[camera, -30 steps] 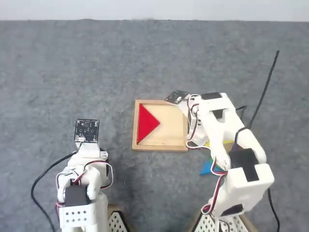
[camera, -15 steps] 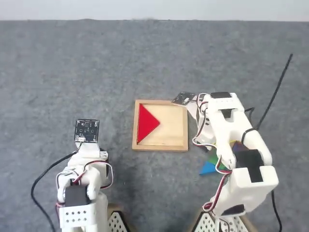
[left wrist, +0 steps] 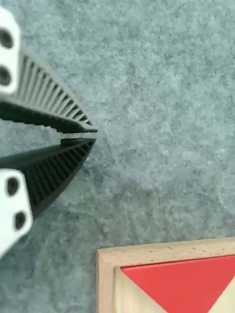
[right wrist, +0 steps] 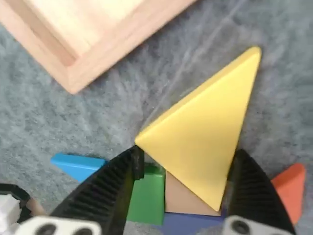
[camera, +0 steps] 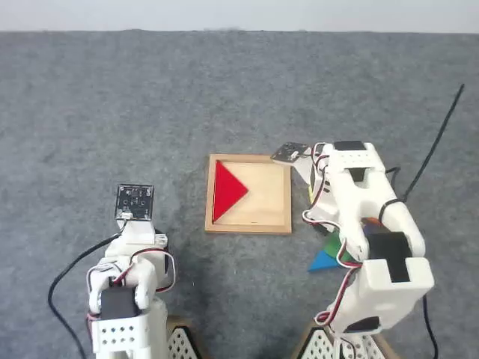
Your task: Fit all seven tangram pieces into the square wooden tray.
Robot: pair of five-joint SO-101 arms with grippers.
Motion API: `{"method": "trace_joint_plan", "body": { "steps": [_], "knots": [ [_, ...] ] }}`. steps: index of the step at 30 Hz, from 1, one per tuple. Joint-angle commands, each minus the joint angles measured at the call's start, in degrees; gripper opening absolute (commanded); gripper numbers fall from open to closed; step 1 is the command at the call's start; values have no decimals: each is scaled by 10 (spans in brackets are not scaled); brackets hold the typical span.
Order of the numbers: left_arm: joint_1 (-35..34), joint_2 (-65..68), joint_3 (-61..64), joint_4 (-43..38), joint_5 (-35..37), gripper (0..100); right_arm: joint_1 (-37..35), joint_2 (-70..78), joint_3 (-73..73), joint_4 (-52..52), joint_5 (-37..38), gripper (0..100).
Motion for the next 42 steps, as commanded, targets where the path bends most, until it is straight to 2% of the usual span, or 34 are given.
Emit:
{"method": "trace_joint_plan", "body": {
  "steps": [1, 5, 10, 16, 19, 24, 33, 38, 42],
  "knots": [
    [-3, -11, -7, 2, 10, 18, 5, -24, 7, -13, -38, 248],
    [-3, -11, -7, 2, 10, 18, -4, -24, 7, -14, -53, 232],
    [-3, -11, -7, 2, 10, 18, -27, -32, 2, -25, -135, 154],
    [-3, -11, -7, 2, 10, 18, -34, -31, -5, -32, -196, 251],
    [-3, -11, -7, 2, 10, 18, -32, -31, -19, -37, -269, 288],
    [-3, -11, -7, 2, 10, 18, -50, -32, -23, -71, -375, 288],
    [-3, -11, -7, 2, 10, 18, -79, -26, -22, -125, -396, 286],
    [-3, -11, -7, 2, 10, 18, -82, -25, -22, -153, -455, 285],
    [-3, -11, -7, 2, 10, 18, -80, -25, -22, -173, -473, 285]
  ]
}}
